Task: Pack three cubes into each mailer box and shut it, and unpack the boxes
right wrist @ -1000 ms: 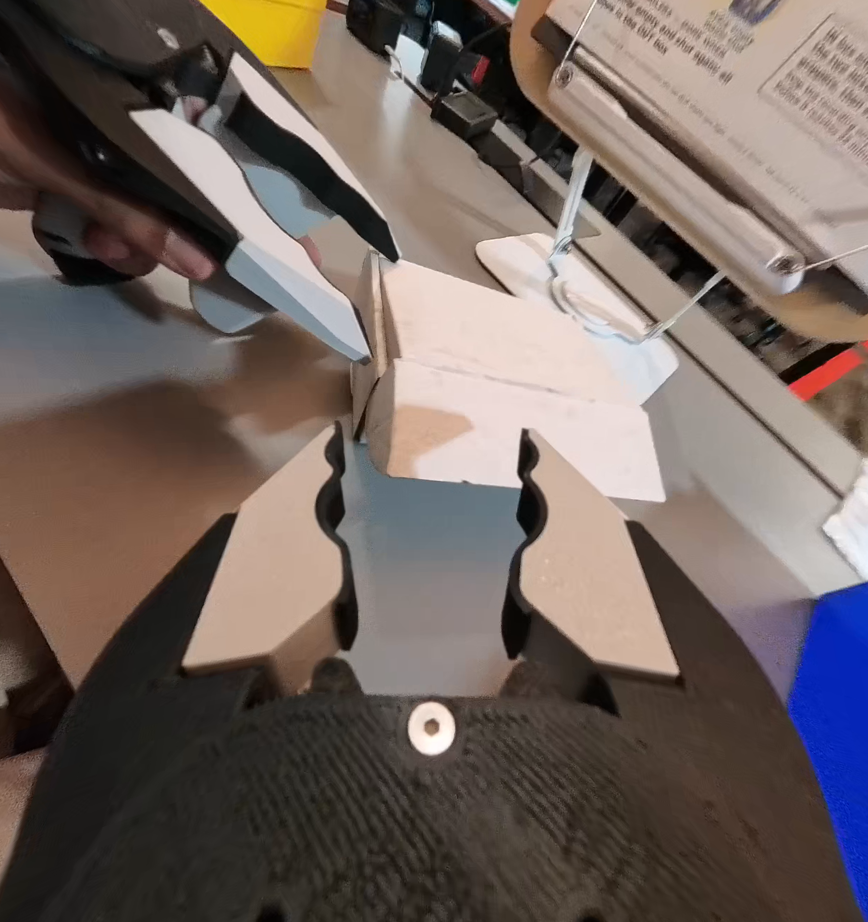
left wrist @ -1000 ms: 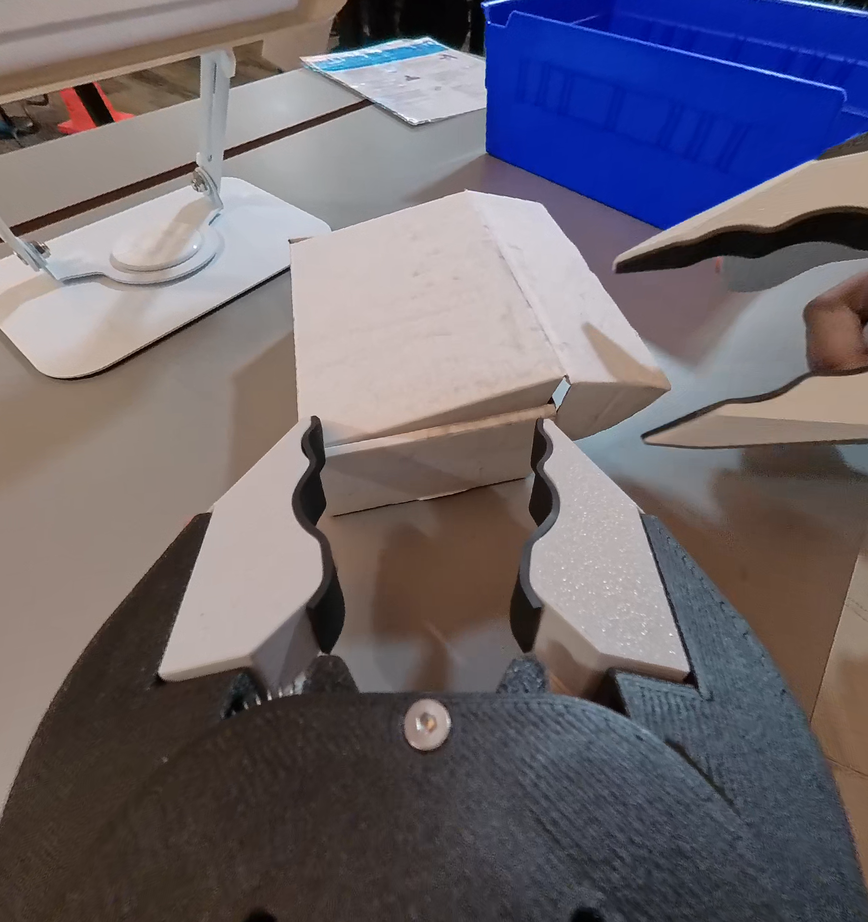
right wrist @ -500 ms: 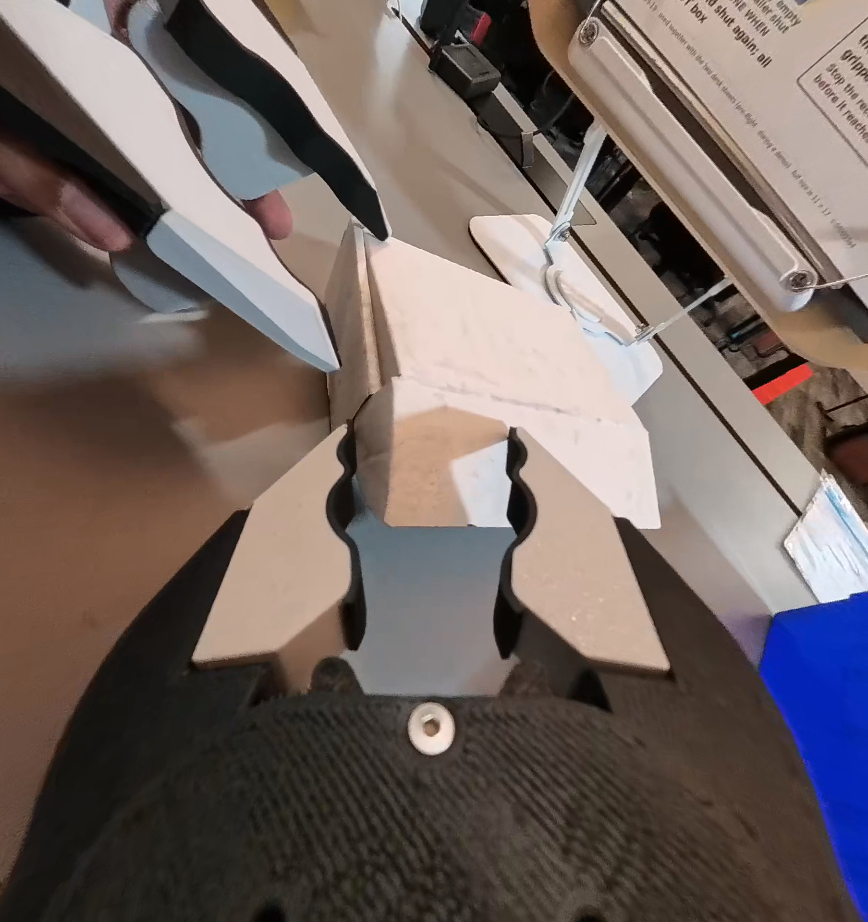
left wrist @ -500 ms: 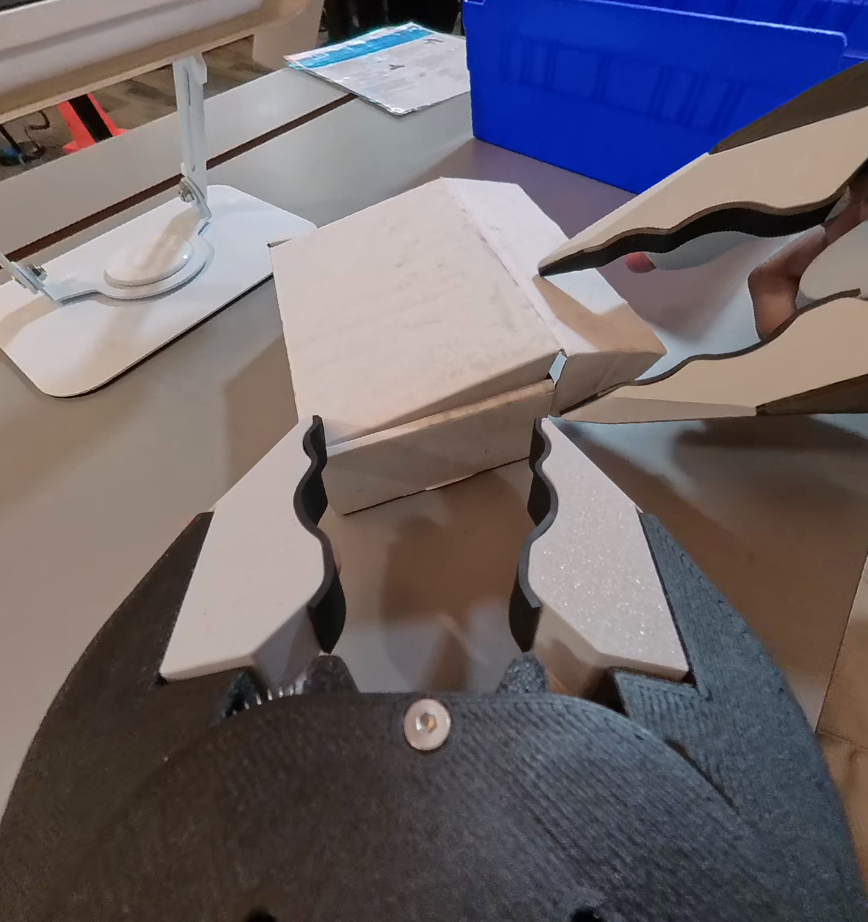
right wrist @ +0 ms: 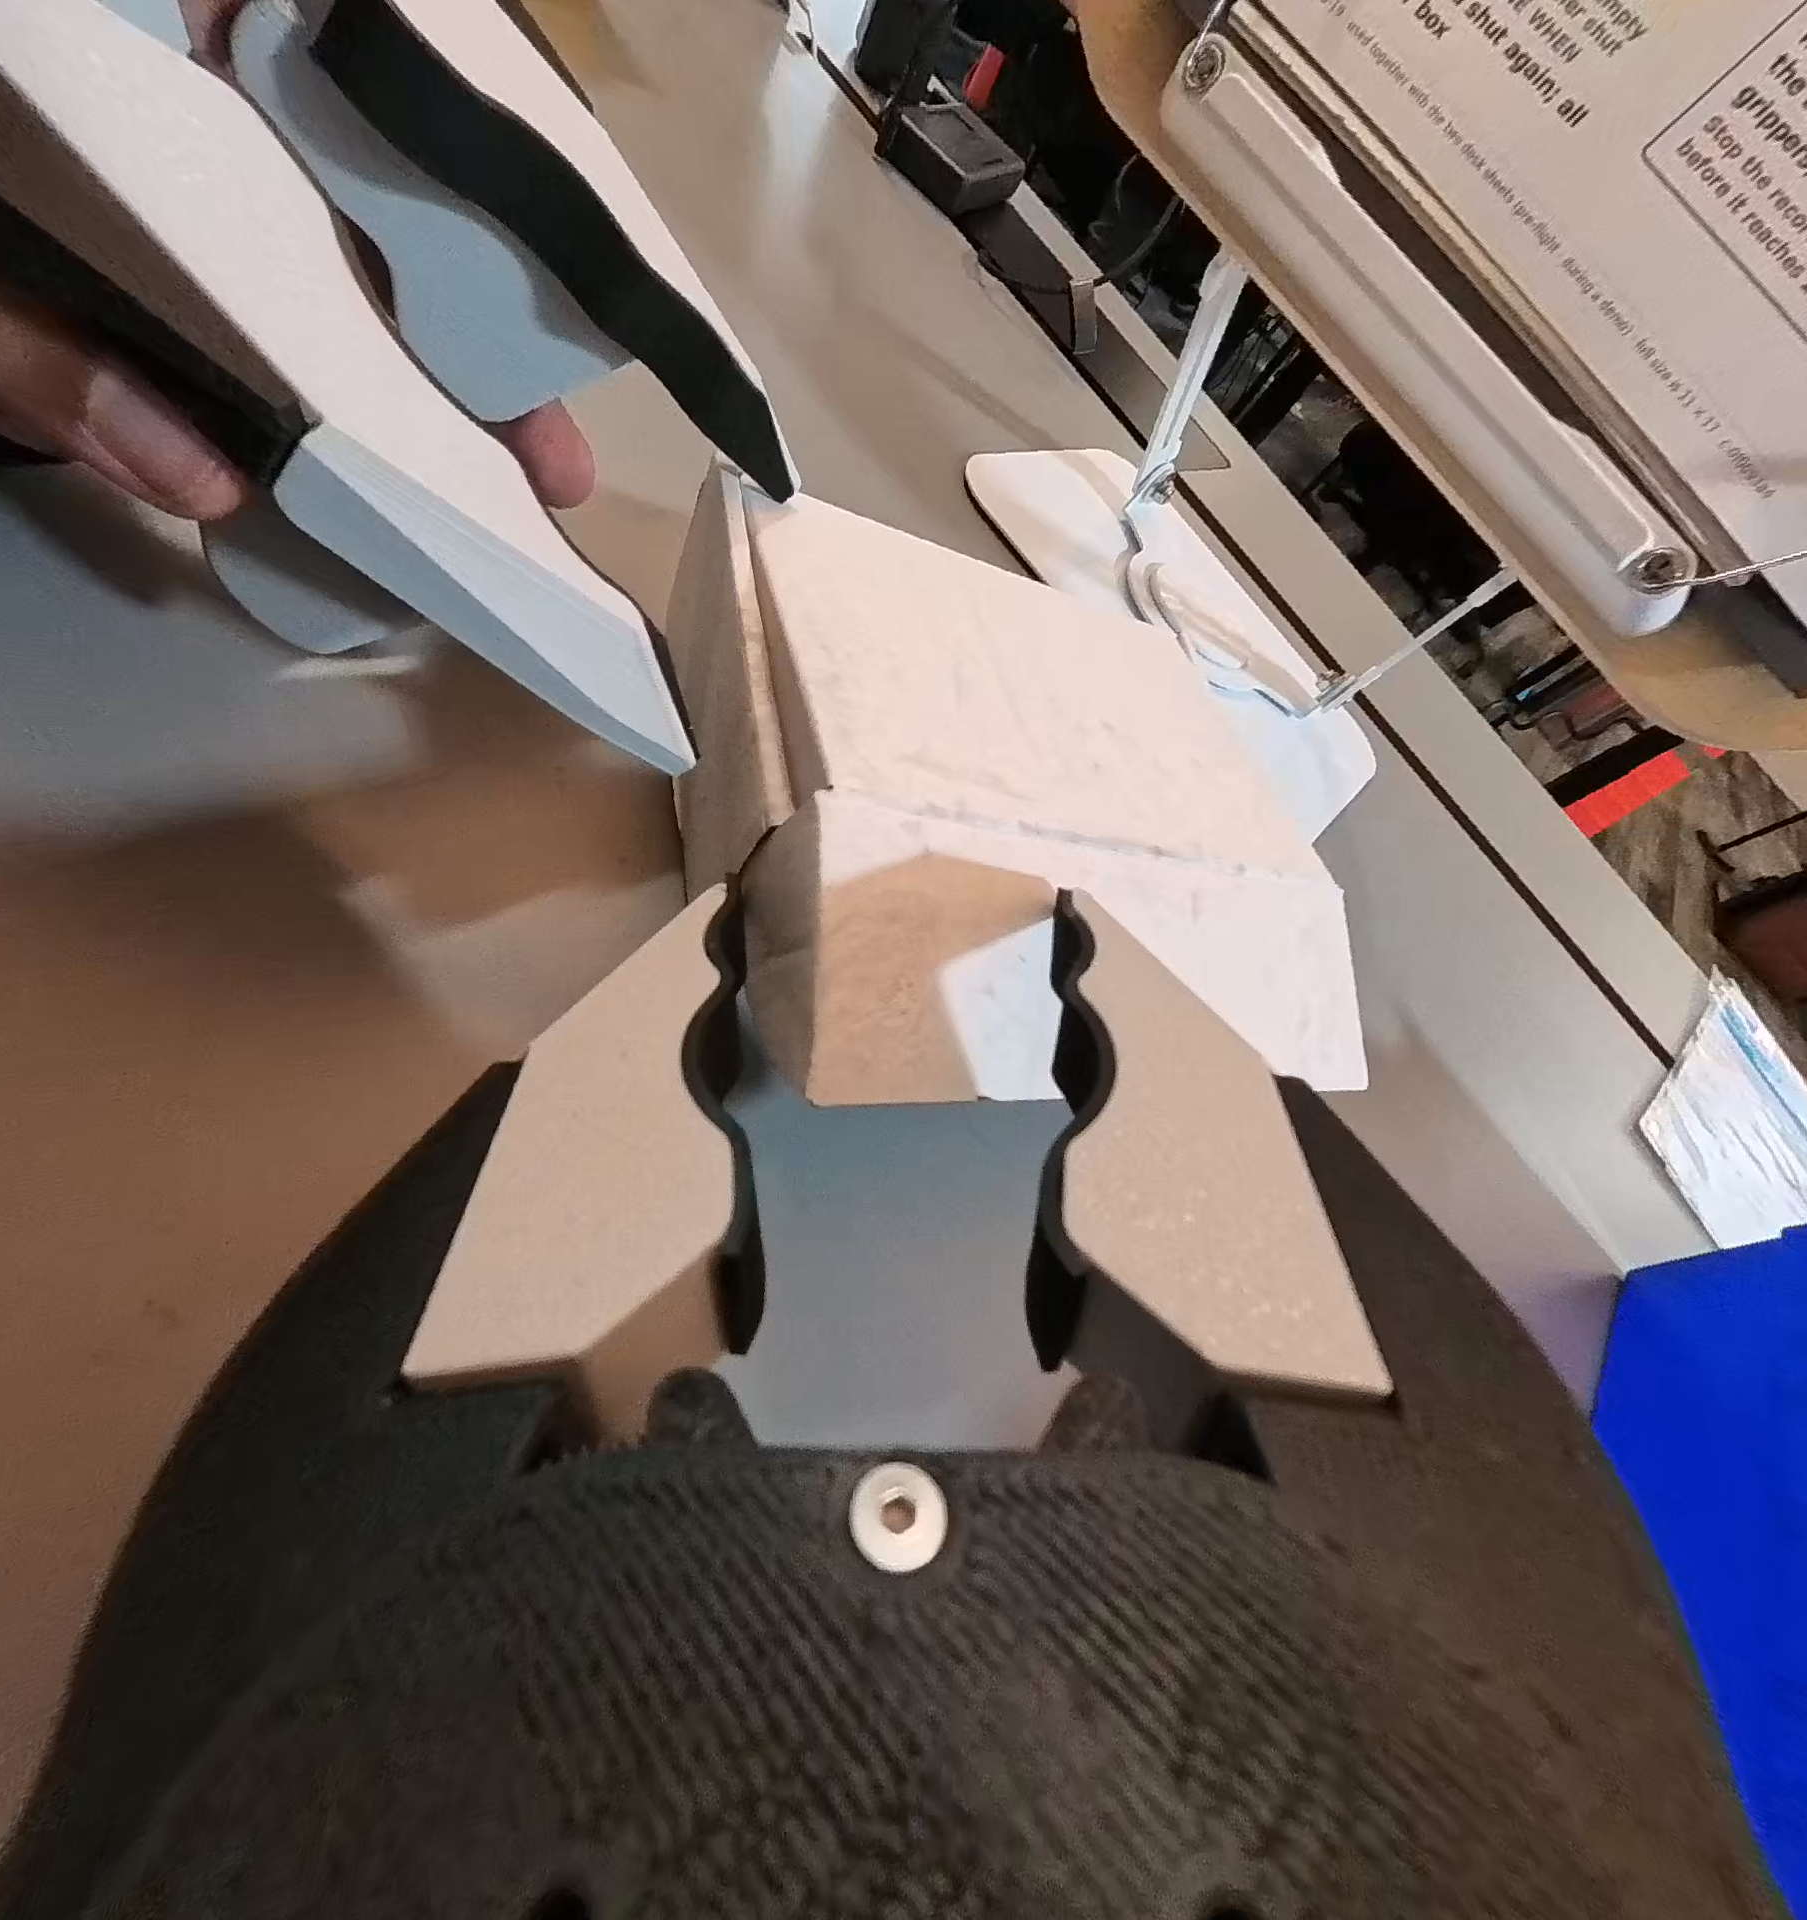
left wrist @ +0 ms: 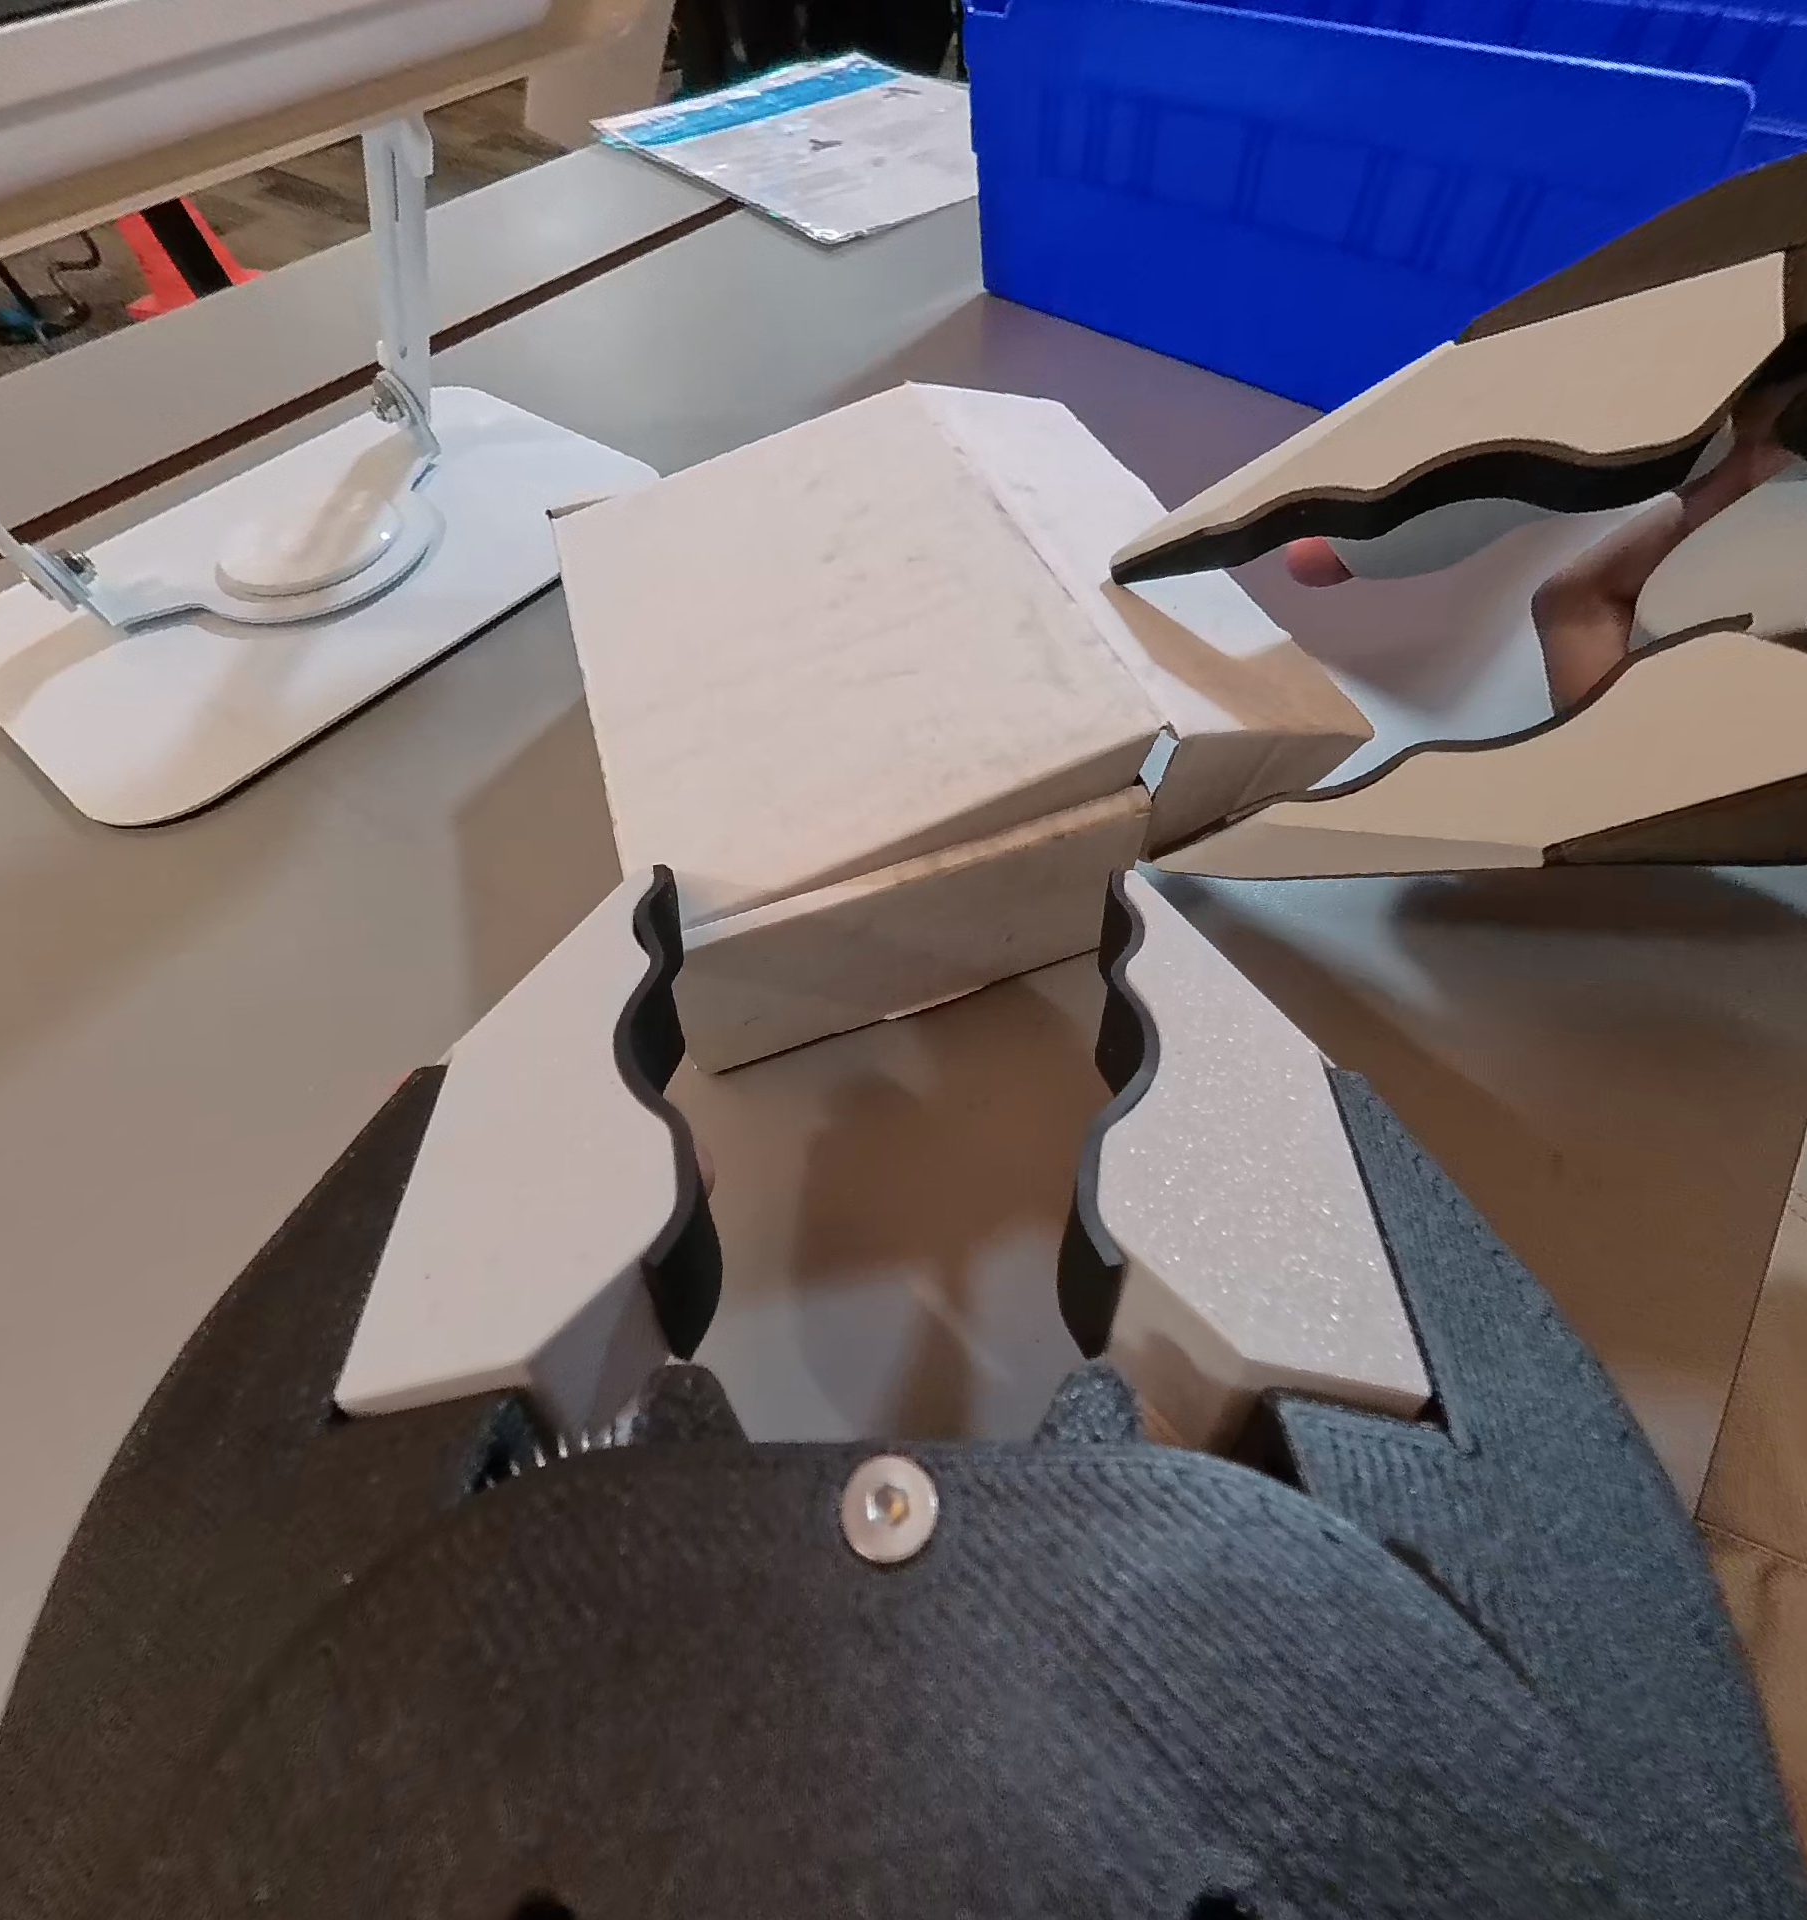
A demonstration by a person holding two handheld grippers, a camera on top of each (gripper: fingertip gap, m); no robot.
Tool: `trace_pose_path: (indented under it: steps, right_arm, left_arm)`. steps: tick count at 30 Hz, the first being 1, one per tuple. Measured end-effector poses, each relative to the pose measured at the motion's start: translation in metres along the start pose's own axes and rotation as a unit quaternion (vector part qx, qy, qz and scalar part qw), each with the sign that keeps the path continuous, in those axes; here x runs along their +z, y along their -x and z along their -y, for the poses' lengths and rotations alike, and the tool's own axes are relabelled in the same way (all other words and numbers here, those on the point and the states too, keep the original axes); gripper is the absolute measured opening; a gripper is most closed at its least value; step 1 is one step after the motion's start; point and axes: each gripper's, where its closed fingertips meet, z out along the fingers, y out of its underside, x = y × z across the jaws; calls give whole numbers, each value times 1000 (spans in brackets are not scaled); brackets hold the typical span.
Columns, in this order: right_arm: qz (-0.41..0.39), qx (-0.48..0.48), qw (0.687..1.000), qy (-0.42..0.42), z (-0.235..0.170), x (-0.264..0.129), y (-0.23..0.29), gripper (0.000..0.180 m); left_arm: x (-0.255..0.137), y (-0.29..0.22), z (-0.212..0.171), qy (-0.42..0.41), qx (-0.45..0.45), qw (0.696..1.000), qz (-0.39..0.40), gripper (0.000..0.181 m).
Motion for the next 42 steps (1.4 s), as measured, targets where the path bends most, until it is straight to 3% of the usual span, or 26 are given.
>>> trace_pose_path:
  steps: [9, 13, 20, 29, 42]
  right_arm:
    - [0, -7, 1000, -3, 0, -1, 0, 58]
    - [2, -9, 1000, -18, 6, -11, -1, 44]
    - [24, 49, 998, -36, 8, -24, -5, 34]
    - [30, 49, 998, -6, -3, -20, 1, 31]
    - [2, 32, 999, 3, -6, -20, 0, 30]
  left_arm:
    - [0, 0, 0, -1, -1, 1000, 0, 81]
    - [-2, 0, 0, -3, -10, 1000, -8, 80]
    - [-7, 17, 0, -18, -101, 994, -20, 84]
    - [7, 10, -21, 63, -161, 982, -70, 88]
    - [10, 4, -26, 86, -132, 986, -60, 86]
